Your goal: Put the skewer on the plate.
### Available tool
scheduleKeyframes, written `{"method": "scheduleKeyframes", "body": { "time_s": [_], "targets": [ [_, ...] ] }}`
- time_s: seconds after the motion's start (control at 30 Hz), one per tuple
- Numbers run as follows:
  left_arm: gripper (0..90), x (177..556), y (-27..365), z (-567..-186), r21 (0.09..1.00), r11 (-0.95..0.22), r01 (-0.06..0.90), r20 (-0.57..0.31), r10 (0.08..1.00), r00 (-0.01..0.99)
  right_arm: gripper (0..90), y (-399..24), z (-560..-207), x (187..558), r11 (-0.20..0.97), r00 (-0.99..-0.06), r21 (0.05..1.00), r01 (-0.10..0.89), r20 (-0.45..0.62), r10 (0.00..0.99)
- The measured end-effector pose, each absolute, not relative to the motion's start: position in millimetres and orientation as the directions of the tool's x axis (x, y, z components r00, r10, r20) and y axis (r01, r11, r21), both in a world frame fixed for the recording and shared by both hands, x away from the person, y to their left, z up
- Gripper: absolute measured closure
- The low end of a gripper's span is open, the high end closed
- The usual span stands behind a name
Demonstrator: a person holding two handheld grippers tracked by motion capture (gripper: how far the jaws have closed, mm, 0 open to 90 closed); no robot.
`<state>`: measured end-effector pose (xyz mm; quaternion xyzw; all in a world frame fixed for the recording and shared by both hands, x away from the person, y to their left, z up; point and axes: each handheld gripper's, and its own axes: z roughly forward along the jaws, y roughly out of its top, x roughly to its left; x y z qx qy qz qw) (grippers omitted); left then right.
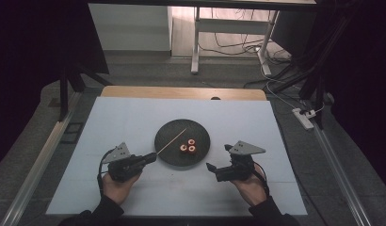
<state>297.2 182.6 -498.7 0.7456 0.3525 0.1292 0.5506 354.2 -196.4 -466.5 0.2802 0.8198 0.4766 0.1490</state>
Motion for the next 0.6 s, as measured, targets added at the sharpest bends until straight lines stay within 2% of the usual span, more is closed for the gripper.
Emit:
{"method": "scheduleKeyframes", "body": {
  "time_s": [0.37,0.6],
  "targets": [
    [89.0,319.3,174.2,-508.8,0.883,-0.185,0.431,-0.198,0.687,0.699,1.7,-217.1,-472.4,343.3,0.399,-0.770,0.851,0.341,0.010,0.638],
    [88.9,338.2,165.7,-521.5,0.835,-0.235,0.497,-0.197,0.716,0.669,1.7,-228.1,-477.2,337.8,0.423,-0.753,0.834,0.355,-0.013,0.658]
  ]
}}
